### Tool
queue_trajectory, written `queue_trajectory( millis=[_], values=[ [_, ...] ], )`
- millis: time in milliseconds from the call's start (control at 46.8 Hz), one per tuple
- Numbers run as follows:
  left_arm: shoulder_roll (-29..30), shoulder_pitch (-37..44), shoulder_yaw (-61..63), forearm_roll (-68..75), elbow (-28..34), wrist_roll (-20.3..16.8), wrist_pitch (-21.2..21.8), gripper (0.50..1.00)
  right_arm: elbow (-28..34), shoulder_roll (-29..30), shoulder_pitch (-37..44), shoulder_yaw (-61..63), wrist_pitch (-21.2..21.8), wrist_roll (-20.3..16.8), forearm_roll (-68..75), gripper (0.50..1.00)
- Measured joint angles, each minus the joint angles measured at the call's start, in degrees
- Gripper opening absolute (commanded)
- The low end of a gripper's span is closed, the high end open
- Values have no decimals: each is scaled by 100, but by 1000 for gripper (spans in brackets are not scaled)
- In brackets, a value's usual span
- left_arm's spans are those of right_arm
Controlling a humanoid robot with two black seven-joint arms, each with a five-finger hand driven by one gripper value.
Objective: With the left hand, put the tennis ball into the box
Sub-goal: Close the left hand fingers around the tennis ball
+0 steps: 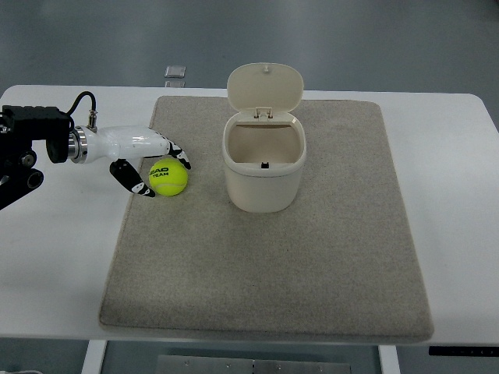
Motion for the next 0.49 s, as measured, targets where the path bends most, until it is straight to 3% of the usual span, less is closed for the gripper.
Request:
queue_trajectory(
  millis=[85,192,320,363,491],
  values=[
    [0,1,36,8,3,0,0,776,0,0,0,0,0,0,-1,901],
    [0,1,40,8,11,0,2,709,0,0,0,0,0,0,-1,901],
    [0,-11,42,9,9,0,2,572,0,0,0,0,0,0,-1,901],
    [1,-24,42,8,-2,0,2,502,0,0,0,0,0,0,-1,901],
    [37,-58,3,-6,-25,-6,6,500,0,0,-1,0,-1,0,-1,901]
  ],
)
